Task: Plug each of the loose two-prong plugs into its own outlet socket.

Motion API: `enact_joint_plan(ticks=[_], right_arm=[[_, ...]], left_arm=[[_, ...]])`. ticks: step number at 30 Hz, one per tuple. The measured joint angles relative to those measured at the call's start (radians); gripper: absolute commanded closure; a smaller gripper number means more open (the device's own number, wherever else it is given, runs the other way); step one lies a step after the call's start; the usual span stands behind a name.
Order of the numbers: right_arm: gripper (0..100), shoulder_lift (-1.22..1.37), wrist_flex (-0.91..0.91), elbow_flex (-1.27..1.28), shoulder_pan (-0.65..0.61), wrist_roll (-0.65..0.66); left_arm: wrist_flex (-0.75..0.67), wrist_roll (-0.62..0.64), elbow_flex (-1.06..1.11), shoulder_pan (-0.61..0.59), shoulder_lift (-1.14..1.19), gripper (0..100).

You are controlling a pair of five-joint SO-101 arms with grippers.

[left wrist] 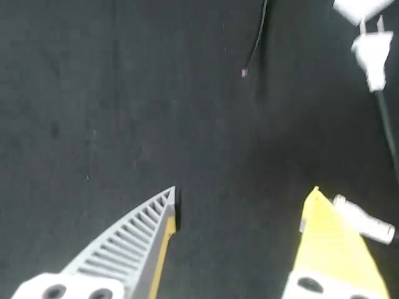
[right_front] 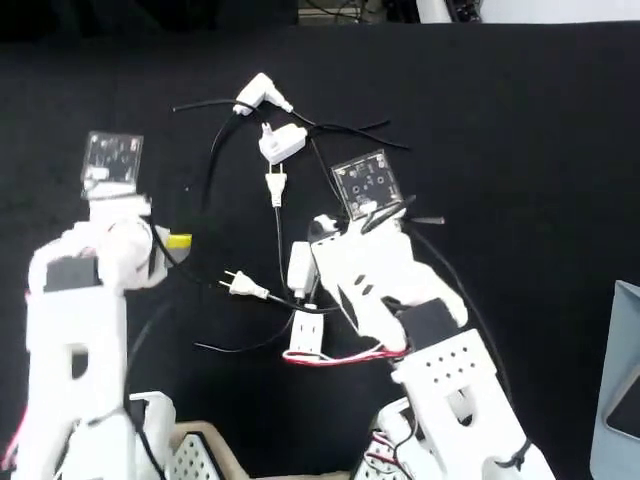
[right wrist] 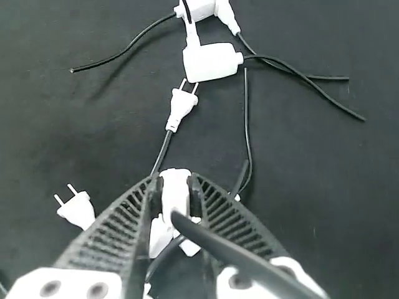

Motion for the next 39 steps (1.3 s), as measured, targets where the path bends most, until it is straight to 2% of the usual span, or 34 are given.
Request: enact_joint_plan(ticks=[5,12,18,24,29,34,39], right_arm=[[98.7,0.129,0.000,-0.008,0.038,-0.005],[98.7,0.325,0.000,-0.132,0.210,-0.005],[98.7,0.377,0.000,-0.176,0.325,-0.005],[98.7,0.381,-0.008,-0.181,0.347,-0.006],[98.6,0.385,-0.012,-0.181,0.351,-0.006],[98.6,0.385,-0.012,-0.181,0.350,-0.006],[98.6,0.385,-0.012,-0.181,0.351,-0.006]], left_arm=[[0.147,-0.061,-0.241,-0.003,0.293,68],[0.265,-0.100,-0.493,0.031,0.562,68],[0.265,-0.002,-0.517,0.218,0.611,68],[0.265,0.104,-0.517,0.408,0.611,68],[0.163,0.173,-0.482,0.512,0.611,68],[-0.038,0.199,-0.324,0.546,0.611,69],[-0.166,0.229,-0.226,0.554,0.611,69]])
